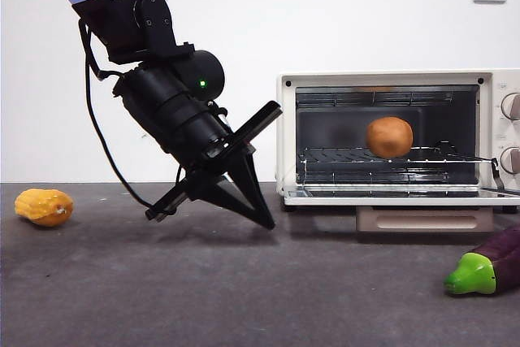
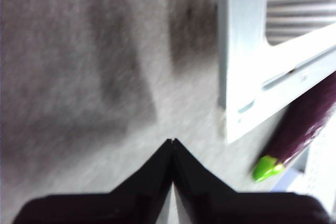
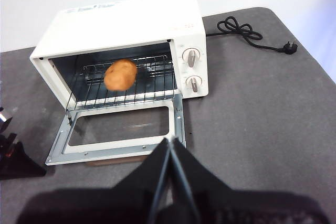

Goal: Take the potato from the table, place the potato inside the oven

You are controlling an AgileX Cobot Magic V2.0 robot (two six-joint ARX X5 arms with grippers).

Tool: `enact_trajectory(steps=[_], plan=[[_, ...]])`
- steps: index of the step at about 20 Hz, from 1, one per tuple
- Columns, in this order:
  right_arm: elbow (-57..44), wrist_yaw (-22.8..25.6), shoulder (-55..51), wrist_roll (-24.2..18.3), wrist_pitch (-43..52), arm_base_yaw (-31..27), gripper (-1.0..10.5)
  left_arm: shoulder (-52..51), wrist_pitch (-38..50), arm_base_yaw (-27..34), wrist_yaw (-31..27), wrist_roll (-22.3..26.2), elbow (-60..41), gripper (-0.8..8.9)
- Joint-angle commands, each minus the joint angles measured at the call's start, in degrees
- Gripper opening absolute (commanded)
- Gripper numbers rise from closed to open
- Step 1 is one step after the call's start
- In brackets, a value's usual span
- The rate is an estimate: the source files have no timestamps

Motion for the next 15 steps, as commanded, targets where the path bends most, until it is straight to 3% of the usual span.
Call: enact_trajectory(steps=[1, 5, 15], plan=[[0.3, 0.2, -0.3, 0.3, 0.4, 0.1, -0.1, 0.8, 2.5, 0.3, 1.4, -3.5, -0.3, -0.06], [0.3, 0.2, -0.3, 0.3, 0.3, 0.1, -0.1, 0.8, 4.7, 0.4, 1.9, -6.2, -0.3, -0.06], [0.3, -1.2, -0.3, 0.5, 0.0, 0.1, -0.1, 1.7, 5.4, 0.4, 3.4, -7.3, -0.3, -0.06]])
